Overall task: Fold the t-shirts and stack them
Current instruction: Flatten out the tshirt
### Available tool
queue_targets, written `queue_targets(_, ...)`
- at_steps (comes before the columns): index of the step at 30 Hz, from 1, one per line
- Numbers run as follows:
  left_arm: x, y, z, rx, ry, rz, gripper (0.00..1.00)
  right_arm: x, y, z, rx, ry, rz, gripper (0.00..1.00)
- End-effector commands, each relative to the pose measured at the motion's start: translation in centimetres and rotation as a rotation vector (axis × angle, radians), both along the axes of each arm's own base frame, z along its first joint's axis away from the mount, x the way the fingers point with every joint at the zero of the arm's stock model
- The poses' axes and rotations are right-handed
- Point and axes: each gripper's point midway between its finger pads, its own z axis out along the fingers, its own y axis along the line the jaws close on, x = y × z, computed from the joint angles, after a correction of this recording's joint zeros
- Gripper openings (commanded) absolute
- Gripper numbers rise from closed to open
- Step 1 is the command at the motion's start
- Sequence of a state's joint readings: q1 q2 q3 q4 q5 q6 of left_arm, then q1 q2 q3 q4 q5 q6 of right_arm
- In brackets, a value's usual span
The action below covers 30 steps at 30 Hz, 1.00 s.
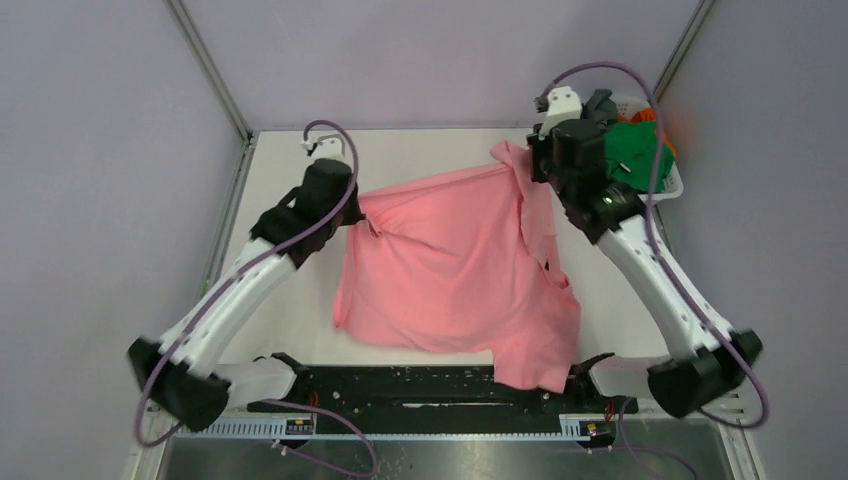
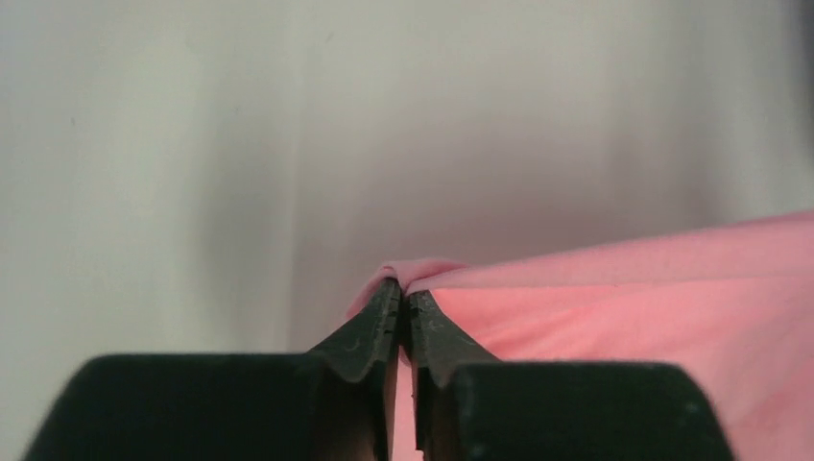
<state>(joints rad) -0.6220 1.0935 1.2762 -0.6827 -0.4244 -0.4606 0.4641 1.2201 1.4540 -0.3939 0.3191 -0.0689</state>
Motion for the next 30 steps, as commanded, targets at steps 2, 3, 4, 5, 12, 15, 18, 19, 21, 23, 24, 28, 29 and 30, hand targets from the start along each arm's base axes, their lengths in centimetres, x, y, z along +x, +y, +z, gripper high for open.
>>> queue_targets(2,9.9,1.8,-8.5,-0.044,0.15,0.095,0.16,9.4,2.5,-8.7,0.031,0.092,-0.004,0.0)
queue_targets(3,12.0,1.7,-9.3,-0.046,0.162,0.092,0.16,11.4,3.0,-10.9,0.023,0.147,0.005,0.0)
queue_targets(4,14.2,1.5,-10.0,-0.045,0.172,0.08,0.19,13.4,3.5,-12.8,0.021,0.191,-0.001,0.0)
queue_targets(5,16.2,1.8,-10.6,-0.035,0.183,0.105,0.28,16.1,3.9,-15.3,0.005,0.24,-0.023,0.05)
queue_targets(12,21.3,2.8,-11.0,-0.115,0.282,0.118,0.99,19.6,3.7,-19.0,-0.016,0.444,-0.128,0.99)
queue_targets(15,18.8,2.4,-10.4,-0.16,0.269,0.085,0.99,16.9,2.6,-18.0,0.015,0.455,-0.168,1.0)
queue_targets(18,14.2,2.1,-12.5,-0.215,0.339,0.088,0.99,11.2,1.2,-18.2,0.096,0.5,-0.218,1.0)
queue_targets(19,12.3,2.1,-13.8,-0.223,0.375,0.096,0.99,8.8,0.9,-19.0,0.139,0.525,-0.23,1.0)
queue_targets(21,8.2,2.8,-16.9,-0.221,0.452,0.123,0.99,3.9,0.2,-20.4,0.233,0.542,-0.244,0.99)
queue_targets(23,4.9,3.6,-18.9,-0.222,0.497,0.161,0.99,-0.3,-0.3,-22.3,0.335,0.548,-0.256,0.99)
queue_targets(24,3.5,3.9,-19.5,-0.232,0.508,0.176,0.99,-2.0,-0.5,-23.3,0.375,0.544,-0.252,1.0)
queue_targets(28,-0.3,4.9,-21.0,-0.25,0.498,0.208,0.99,-7.2,0.7,-26.1,0.542,0.568,-0.167,0.99)
queue_targets(29,-0.7,4.8,-21.3,-0.26,0.49,0.198,0.99,-8.3,1.5,-26.9,0.583,0.606,-0.129,0.99)
queue_targets(30,-1.1,4.1,-21.6,-0.284,0.49,0.168,0.99,-9.2,2.0,-27.7,0.619,0.64,-0.116,0.99)
